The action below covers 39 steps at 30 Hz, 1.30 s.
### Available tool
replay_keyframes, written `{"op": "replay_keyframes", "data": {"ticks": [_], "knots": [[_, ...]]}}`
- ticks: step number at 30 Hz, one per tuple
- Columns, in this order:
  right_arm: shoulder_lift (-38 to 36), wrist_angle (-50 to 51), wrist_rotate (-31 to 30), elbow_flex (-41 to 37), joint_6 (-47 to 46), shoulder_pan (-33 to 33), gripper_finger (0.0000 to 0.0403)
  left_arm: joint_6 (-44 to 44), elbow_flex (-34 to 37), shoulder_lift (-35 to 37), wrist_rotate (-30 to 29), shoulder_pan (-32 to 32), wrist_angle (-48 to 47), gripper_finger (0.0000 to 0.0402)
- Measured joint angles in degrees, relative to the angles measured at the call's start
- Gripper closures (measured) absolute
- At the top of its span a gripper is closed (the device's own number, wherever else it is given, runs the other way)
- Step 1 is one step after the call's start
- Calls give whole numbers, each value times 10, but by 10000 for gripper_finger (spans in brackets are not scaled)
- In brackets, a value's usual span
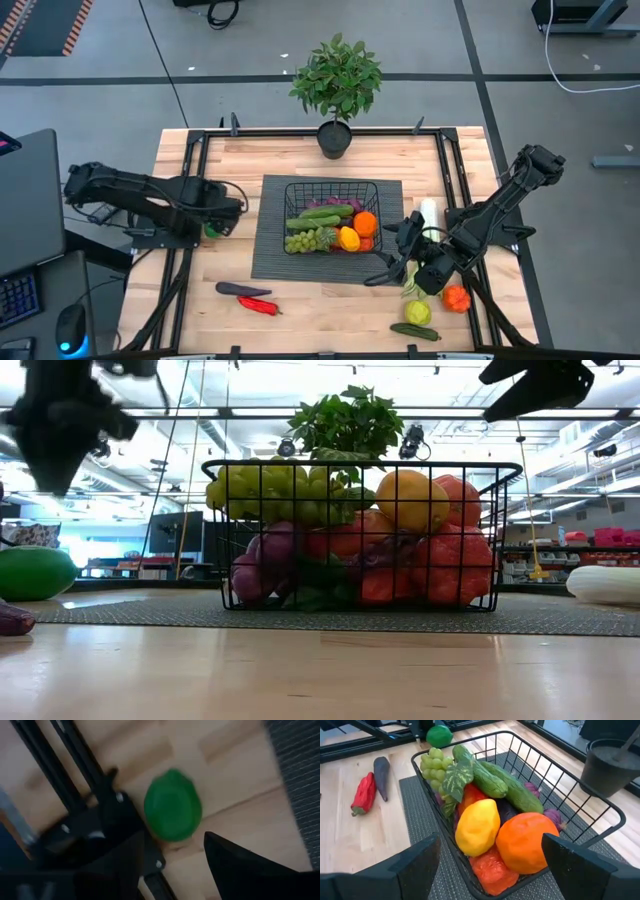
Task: Build produce basket
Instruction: Put the lime into the wire basket
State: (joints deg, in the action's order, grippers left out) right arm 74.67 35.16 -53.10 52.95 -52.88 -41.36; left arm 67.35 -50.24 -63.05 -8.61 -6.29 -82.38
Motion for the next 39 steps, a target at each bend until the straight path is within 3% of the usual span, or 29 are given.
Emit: {"op": "replay_keyframes", "data": {"ticks": [4, 13, 31, 39], "knots": [[0, 0, 0, 0, 8, 0, 55, 0, 62, 27, 41, 31, 75, 163], [0, -7, 2, 0, 21, -1, 55, -5, 57, 6, 39, 78, 72, 132], [-1, -22, 17, 0, 36, -7, 55, -27, 60, -143, 51, 157, 85, 131], [-1, -22, 18, 0, 34, -21, 55, -25, 121, -153, 86, 165, 159, 131]]}}
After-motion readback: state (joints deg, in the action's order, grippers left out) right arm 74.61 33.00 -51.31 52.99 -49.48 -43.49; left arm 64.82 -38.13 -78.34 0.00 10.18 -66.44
